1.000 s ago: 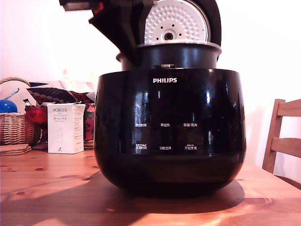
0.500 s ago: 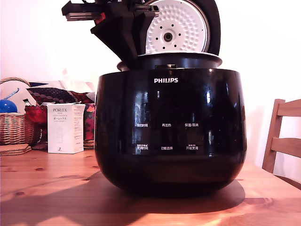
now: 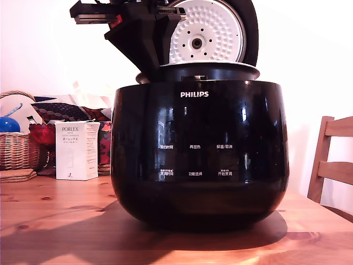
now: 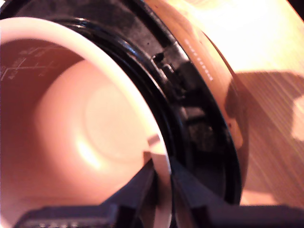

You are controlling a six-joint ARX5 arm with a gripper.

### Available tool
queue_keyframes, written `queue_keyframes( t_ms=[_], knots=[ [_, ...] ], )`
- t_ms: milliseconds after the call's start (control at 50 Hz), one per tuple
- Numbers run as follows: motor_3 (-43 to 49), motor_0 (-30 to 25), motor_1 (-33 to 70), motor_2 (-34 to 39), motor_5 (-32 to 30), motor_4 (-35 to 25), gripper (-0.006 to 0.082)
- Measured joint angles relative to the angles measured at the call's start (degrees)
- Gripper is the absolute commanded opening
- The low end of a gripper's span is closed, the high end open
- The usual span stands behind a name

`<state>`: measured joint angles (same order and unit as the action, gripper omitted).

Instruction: Place the pot you are holding inside the rice cooker

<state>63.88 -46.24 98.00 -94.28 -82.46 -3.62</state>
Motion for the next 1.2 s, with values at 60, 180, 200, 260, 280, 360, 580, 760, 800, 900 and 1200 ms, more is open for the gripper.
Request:
queue_keyframes(
  t_ms=[60, 180, 200, 260, 280, 360, 580, 760, 800, 900, 1200],
  knots=[
    [0.0, 0.0, 0.0, 0.0, 0.0, 0.0, 0.0077],
    [-0.7, 0.0, 0.0, 0.0, 0.0, 0.0, 0.0084],
    [-0.7, 0.0, 0.0, 0.0, 0.1, 0.0, 0.0084],
    [-0.7, 0.0, 0.0, 0.0, 0.1, 0.0, 0.0091],
    [-0.7, 0.0, 0.0, 0.0, 0.1, 0.0, 0.0101],
    [-0.9, 0.0, 0.0, 0.0, 0.1, -0.1, 0.0142],
    [-1.0, 0.0, 0.0, -0.2, 1.2, -0.3, 0.0188],
    [-0.7, 0.0, 0.0, -0.3, 2.6, 0.9, 0.0188],
    [-0.3, -0.1, 0.0, -0.5, 2.8, 0.9, 0.0187],
    [1.9, -0.2, 0.0, -1.4, 4.2, 1.9, 0.0187],
    [8.7, -1.3, 0.0, -4.7, 7.0, 2.9, 0.0185]
  ],
)
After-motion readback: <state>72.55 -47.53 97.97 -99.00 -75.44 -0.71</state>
